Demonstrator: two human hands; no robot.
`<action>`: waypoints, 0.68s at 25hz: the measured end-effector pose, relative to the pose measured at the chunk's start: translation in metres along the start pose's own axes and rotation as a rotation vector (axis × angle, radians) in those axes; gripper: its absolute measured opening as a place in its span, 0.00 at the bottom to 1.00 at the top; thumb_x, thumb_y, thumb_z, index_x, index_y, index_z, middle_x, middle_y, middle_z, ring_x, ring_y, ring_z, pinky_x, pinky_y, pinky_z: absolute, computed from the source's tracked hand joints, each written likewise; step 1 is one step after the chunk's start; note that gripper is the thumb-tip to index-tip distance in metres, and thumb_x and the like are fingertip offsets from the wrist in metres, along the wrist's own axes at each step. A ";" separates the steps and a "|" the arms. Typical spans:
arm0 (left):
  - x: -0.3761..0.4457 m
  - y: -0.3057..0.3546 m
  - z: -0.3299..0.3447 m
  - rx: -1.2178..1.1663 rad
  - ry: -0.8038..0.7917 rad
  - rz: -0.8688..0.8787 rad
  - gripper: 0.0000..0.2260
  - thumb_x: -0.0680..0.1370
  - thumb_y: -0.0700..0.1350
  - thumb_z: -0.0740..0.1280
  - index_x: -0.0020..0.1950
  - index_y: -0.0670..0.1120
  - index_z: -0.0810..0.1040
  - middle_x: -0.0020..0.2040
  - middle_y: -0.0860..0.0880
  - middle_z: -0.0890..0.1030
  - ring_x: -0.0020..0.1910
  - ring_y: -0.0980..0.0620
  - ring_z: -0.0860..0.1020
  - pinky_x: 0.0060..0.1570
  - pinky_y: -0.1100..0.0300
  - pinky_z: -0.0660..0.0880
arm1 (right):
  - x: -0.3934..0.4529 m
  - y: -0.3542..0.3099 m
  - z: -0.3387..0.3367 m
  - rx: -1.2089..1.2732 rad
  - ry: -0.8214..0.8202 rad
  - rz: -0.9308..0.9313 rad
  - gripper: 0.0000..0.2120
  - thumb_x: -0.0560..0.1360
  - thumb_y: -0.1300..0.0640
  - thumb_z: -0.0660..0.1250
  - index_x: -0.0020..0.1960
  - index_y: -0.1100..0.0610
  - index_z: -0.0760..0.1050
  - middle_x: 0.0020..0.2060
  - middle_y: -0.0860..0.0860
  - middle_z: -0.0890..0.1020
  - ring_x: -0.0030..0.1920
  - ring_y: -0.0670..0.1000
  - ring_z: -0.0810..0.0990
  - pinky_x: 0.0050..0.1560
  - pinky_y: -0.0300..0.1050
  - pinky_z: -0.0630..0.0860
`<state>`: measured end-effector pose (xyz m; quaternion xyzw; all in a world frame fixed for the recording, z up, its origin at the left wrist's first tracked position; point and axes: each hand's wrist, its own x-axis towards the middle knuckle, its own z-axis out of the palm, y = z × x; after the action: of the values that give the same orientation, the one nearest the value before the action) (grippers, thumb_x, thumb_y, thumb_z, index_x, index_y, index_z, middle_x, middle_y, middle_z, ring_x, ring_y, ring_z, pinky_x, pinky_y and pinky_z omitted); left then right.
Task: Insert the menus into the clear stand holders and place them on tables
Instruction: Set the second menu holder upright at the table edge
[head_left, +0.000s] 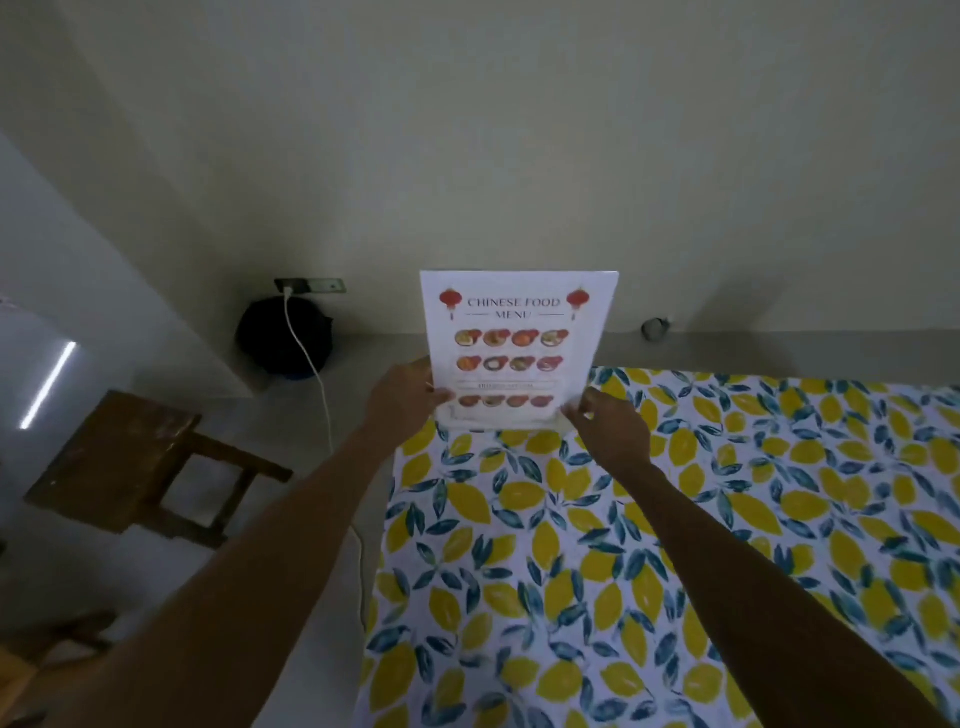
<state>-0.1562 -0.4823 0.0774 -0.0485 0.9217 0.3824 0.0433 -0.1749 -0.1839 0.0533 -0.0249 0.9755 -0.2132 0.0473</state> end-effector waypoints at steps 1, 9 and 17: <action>0.014 -0.010 -0.006 -0.011 0.006 -0.002 0.17 0.72 0.50 0.72 0.60 0.50 0.80 0.54 0.46 0.86 0.47 0.48 0.84 0.50 0.48 0.80 | 0.015 -0.011 0.006 -0.006 -0.011 0.014 0.17 0.77 0.41 0.62 0.46 0.55 0.78 0.42 0.54 0.84 0.43 0.57 0.82 0.41 0.52 0.81; 0.048 -0.056 -0.009 -0.028 -0.039 -0.036 0.18 0.72 0.48 0.74 0.61 0.48 0.80 0.53 0.46 0.86 0.46 0.48 0.84 0.48 0.49 0.81 | 0.050 -0.038 0.052 -0.072 -0.073 0.116 0.18 0.77 0.41 0.59 0.54 0.54 0.77 0.50 0.55 0.84 0.51 0.60 0.81 0.48 0.54 0.80; 0.047 -0.053 -0.001 0.043 -0.025 -0.011 0.17 0.73 0.50 0.72 0.61 0.48 0.79 0.51 0.46 0.86 0.44 0.49 0.84 0.45 0.55 0.80 | 0.038 -0.027 0.055 -0.045 -0.033 0.106 0.16 0.77 0.41 0.61 0.48 0.54 0.76 0.45 0.53 0.85 0.46 0.58 0.82 0.44 0.53 0.80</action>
<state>-0.1969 -0.5233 0.0357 -0.0479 0.9287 0.3630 0.0580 -0.2062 -0.2335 0.0116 0.0223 0.9791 -0.1878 0.0742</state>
